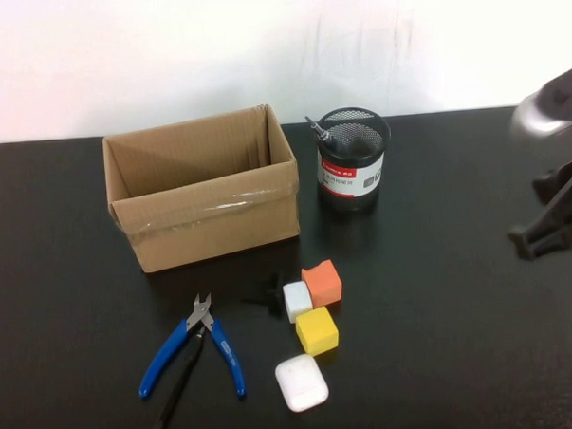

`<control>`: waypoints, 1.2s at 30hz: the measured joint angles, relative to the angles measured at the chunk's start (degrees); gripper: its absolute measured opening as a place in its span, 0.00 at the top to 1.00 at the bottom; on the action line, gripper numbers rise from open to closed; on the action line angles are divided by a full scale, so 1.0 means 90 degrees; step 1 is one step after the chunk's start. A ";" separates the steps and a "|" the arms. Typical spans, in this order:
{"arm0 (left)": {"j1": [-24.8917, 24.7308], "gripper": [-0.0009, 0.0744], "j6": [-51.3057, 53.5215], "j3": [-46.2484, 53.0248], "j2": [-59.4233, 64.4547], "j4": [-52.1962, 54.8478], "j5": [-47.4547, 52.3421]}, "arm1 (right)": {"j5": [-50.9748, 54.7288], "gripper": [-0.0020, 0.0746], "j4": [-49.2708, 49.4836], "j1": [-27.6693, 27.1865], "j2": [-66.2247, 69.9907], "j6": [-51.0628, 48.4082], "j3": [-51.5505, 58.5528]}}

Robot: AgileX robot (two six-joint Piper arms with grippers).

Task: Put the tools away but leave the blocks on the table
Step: Pick up the pliers from the table

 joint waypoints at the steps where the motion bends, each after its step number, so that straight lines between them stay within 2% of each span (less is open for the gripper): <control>1: 0.0000 1.00 0.0000 0.0000 0.0000 0.0000 0.0000 | -0.0215 0.99 0.0091 -0.0047 -0.0118 0.0151 0.0000; 8: 0.0000 1.00 0.0000 0.0000 0.0000 0.0000 0.0000 | -0.1497 0.99 0.0736 -0.0127 -0.0299 0.0204 0.0067; 13: 0.0000 1.00 0.0000 0.0000 0.0000 0.0000 0.0000 | -0.2454 0.99 0.0753 -0.0300 -0.0545 0.0204 0.0940; 19: 0.0000 1.00 0.0000 0.0000 0.0000 0.0000 0.0000 | -0.4135 0.99 0.0884 -0.1302 -0.1507 0.0340 0.2859; 26: 0.0000 1.00 0.0000 0.0000 0.0000 0.0000 0.0000 | -0.4035 0.99 0.1139 -0.2437 -0.3106 0.0625 0.4328; 33: 0.0000 1.00 0.0000 0.0000 0.0000 0.0000 0.0000 | -0.3662 0.99 0.1126 -0.3723 -0.4515 0.0657 0.4880; 36: 0.0000 1.00 0.0000 0.0000 0.0000 0.0000 0.0000 | -0.3439 0.99 0.1112 -0.4079 -0.4948 0.0630 0.5084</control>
